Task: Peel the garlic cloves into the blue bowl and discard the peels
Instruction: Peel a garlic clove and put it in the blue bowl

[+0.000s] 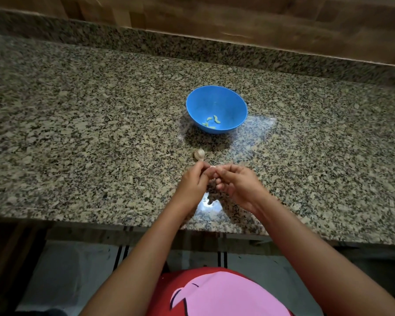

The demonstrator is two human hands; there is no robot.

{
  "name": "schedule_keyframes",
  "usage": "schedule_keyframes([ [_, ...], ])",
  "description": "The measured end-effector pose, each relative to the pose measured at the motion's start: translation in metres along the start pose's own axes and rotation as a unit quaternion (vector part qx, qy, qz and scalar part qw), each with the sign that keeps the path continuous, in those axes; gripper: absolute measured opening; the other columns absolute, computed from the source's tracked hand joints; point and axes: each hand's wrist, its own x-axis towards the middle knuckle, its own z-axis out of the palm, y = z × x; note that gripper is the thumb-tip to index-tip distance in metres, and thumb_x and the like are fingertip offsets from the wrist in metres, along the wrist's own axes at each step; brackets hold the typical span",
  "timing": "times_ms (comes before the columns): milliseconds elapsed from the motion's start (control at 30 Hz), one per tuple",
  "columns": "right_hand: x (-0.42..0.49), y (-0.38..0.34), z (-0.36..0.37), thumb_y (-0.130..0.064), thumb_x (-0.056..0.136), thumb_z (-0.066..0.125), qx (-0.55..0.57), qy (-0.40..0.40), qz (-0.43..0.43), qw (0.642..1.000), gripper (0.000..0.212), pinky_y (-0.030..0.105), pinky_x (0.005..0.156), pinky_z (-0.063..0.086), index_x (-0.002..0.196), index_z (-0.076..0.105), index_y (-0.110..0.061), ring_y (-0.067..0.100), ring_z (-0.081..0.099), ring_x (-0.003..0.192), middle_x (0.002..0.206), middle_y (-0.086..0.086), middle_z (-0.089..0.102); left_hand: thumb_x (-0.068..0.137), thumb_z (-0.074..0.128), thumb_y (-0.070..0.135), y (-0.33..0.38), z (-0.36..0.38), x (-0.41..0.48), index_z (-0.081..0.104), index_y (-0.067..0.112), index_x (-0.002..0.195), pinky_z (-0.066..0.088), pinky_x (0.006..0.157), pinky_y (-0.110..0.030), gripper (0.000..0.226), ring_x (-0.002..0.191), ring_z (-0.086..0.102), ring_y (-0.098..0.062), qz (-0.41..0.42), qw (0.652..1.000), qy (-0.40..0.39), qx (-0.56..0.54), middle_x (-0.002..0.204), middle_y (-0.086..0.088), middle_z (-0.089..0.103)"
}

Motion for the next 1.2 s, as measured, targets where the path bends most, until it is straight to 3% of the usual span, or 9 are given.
schedule_keyframes([
  [133, -0.006, -0.01, -0.002, -0.005, 0.091, 0.053, -0.034, -0.024, 0.025, 0.999, 0.012, 0.018, 0.047, 0.049, 0.088, 0.06, 0.004, 0.01, 0.054, 0.05, 0.064, 0.007, 0.058, 0.099, 0.042, 0.022, 0.005, -0.004, 0.004, 0.049, 0.022, 0.082, 0.034, 0.053, -0.027, 0.019, 0.054, 0.04, -0.005, 0.036, 0.998, -0.039, -0.018, 0.064, 0.007, 0.047],
  [367, -0.018, -0.019, 0.004, -0.008, 0.093, 0.052, -0.199, -0.041, -0.035, 0.978, 0.015, 0.018, 0.045, 0.041, 0.079, 0.052, -0.006, 0.008, 0.046, 0.05, 0.062, 0.002, 0.051, 0.1, 0.039, 0.03, 0.014, -0.008, 0.012, 0.049, 0.025, 0.073, 0.037, 0.058, -0.029, 0.03, 0.056, 0.042, -0.005, 0.022, 0.997, -0.067, -0.043, 0.06, 0.013, 0.047],
  [533, -0.016, -0.009, 0.011, -0.014, 0.095, 0.052, -0.433, 0.048, -0.158, 0.886, 0.016, 0.023, 0.051, 0.034, 0.081, 0.051, -0.007, 0.008, 0.039, 0.055, 0.064, -0.003, 0.048, 0.1, 0.04, 0.029, 0.019, -0.004, 0.009, 0.052, 0.019, 0.073, 0.03, 0.048, -0.027, 0.031, 0.047, 0.037, -0.005, -0.007, 0.995, -0.034, -0.097, 0.05, 0.012, 0.043],
  [633, -0.016, -0.003, 0.011, -0.009, 0.095, 0.049, -0.531, 0.072, -0.2, 0.82, 0.014, 0.013, 0.052, 0.034, 0.082, 0.05, -0.009, 0.005, 0.04, 0.059, 0.07, -0.004, 0.048, 0.101, 0.038, 0.027, 0.024, 0.0, 0.009, 0.054, 0.016, 0.077, 0.029, 0.044, -0.023, 0.031, 0.042, 0.033, -0.004, -0.066, 0.985, -0.056, -0.149, 0.053, 0.007, 0.038],
  [767, -0.018, -0.013, 0.014, -0.011, 0.097, 0.046, -0.213, 0.009, -0.012, 0.977, 0.022, 0.022, 0.048, 0.033, 0.076, 0.049, -0.01, 0.009, 0.042, 0.052, 0.063, 0.001, 0.048, 0.101, 0.038, 0.023, 0.02, -0.001, 0.008, 0.052, 0.014, 0.082, 0.036, 0.043, -0.018, 0.025, 0.048, 0.041, -0.006, -0.034, 0.982, -0.074, -0.171, 0.065, 0.0, 0.047],
  [867, -0.018, -0.019, 0.016, -0.011, 0.097, 0.046, -0.144, 0.004, 0.039, 0.989, 0.023, 0.021, 0.047, 0.035, 0.075, 0.05, -0.009, 0.009, 0.042, 0.051, 0.061, 0.002, 0.048, 0.101, 0.039, 0.021, 0.021, -0.002, 0.006, 0.051, 0.015, 0.079, 0.032, 0.043, -0.01, 0.026, 0.045, 0.041, 0.003, -0.023, 0.984, -0.064, -0.166, 0.06, 0.009, 0.048],
  [1067, -0.018, -0.009, 0.019, -0.006, 0.094, 0.044, -0.58, 0.095, -0.184, 0.788, 0.013, 0.025, 0.055, 0.036, 0.083, 0.05, -0.006, 0.014, 0.044, 0.065, 0.075, 0.003, 0.051, 0.101, 0.038, 0.024, 0.03, 0.0, 0.011, 0.053, 0.014, 0.076, 0.023, 0.035, -0.015, 0.032, 0.038, 0.028, -0.003, -0.118, 0.968, -0.06, -0.212, 0.042, 0.013, 0.037],
  [1100, -0.017, -0.008, 0.017, -0.007, 0.095, 0.044, -0.577, 0.091, -0.173, 0.793, 0.014, 0.023, 0.054, 0.035, 0.082, 0.049, -0.007, 0.014, 0.044, 0.065, 0.074, 0.002, 0.05, 0.101, 0.039, 0.025, 0.027, 0.001, 0.012, 0.054, 0.015, 0.076, 0.024, 0.036, -0.017, 0.031, 0.039, 0.028, -0.004, -0.121, 0.971, -0.054, -0.198, 0.043, 0.012, 0.037],
  [1200, -0.016, -0.012, 0.016, -0.013, 0.098, 0.044, -0.266, 0.039, 0.005, 0.963, 0.019, 0.019, 0.047, 0.034, 0.081, 0.051, -0.009, 0.009, 0.042, 0.054, 0.066, 0.001, 0.048, 0.099, 0.044, 0.025, 0.016, 0.003, 0.009, 0.055, 0.019, 0.077, 0.035, 0.051, -0.023, 0.026, 0.053, 0.042, -0.007, -0.022, 0.999, -0.02, -0.044, 0.059, 0.007, 0.051],
])
